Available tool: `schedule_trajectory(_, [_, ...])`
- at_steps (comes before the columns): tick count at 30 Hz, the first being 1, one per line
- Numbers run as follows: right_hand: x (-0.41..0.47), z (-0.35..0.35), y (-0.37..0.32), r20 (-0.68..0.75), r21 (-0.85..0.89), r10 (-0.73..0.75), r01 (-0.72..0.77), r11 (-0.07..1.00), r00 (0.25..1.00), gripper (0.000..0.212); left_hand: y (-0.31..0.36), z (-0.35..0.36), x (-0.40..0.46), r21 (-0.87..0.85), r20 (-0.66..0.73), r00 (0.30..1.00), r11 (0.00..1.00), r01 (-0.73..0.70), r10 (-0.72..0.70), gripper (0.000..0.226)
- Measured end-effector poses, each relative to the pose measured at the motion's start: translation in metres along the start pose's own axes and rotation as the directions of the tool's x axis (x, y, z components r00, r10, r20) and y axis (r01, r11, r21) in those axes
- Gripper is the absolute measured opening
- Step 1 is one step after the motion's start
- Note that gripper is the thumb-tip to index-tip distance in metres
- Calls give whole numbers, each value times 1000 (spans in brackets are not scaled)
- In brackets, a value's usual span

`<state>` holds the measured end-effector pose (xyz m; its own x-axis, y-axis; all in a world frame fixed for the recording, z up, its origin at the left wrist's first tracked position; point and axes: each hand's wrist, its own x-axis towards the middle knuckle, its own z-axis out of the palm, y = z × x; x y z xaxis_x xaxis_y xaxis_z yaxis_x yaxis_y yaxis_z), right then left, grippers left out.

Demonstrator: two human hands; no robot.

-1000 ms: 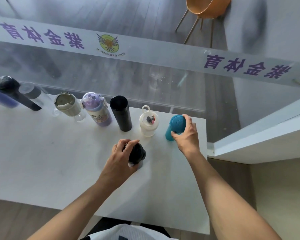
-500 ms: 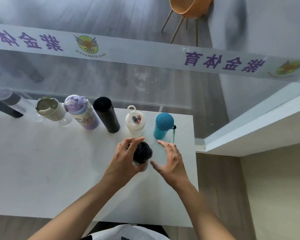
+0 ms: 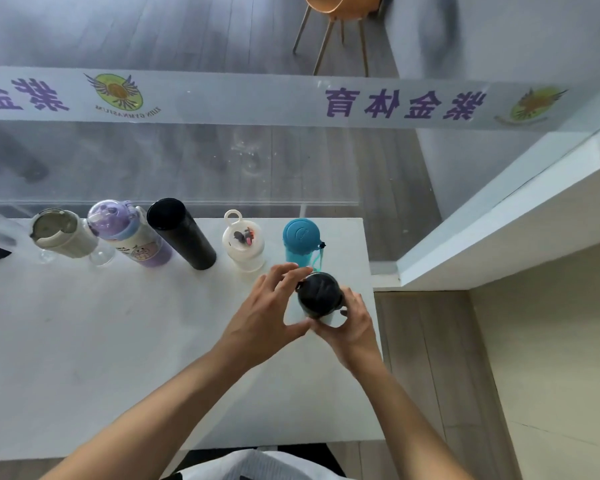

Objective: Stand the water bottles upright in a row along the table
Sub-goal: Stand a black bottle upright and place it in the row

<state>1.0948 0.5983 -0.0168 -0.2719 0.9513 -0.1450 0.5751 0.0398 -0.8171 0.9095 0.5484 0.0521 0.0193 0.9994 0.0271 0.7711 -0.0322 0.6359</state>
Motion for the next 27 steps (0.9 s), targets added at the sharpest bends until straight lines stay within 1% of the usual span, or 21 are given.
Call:
schedule_trajectory(4, [18,-16,18,-92,84,109,-101,991,990,61,-9,0,18,192,-12,1000,981,-12,15,65])
schedule_trajectory(7, [38,-27,22,-134,160,176,-154,975,975,59,-15,2,34,308,22,999,951,35,-44,68])
schedule_trajectory(10, [60,-32,22,-130,198,210,-182,963,969,55,-16,5,46,379,64,992,922,80,-112,71])
schedule_trajectory(17, [91,-34,16,-123,224,193,-163,961,973,58,-18,10,52,452,155,969,886,105,-194,73])
schedule_trajectory(27, [107,-33,16,-104,201,127,-104,974,986,59,-19,12,50,464,182,958,878,114,-220,76])
